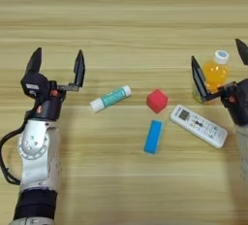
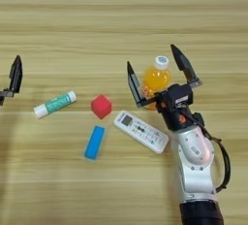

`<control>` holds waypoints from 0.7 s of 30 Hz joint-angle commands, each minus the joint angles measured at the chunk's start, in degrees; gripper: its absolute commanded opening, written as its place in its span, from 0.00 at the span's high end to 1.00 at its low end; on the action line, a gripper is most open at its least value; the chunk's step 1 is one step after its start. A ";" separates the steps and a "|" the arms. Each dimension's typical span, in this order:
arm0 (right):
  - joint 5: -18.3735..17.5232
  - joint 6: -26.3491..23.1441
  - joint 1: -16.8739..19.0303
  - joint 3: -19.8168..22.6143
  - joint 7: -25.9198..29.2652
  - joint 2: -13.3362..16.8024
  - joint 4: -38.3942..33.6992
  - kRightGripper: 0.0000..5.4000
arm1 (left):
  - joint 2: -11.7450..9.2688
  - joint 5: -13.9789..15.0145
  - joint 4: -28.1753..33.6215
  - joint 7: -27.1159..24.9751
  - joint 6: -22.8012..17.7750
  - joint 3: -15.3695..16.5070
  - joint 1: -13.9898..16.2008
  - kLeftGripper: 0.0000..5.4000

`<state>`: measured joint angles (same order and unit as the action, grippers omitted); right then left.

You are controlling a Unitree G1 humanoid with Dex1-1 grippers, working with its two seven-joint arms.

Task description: Move the objects on the table

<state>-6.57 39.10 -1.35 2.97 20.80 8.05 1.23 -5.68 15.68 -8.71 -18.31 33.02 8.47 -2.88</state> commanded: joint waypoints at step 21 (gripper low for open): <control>0.84 -15.31 6.55 0.21 -8.11 -0.20 -12.30 0.01 | -0.93 -1.24 18.57 4.25 -8.71 -0.22 14.59 0.00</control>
<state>-5.95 24.35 4.26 3.81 13.00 8.20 -10.20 -5.83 14.96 9.60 -13.39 24.99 8.36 10.73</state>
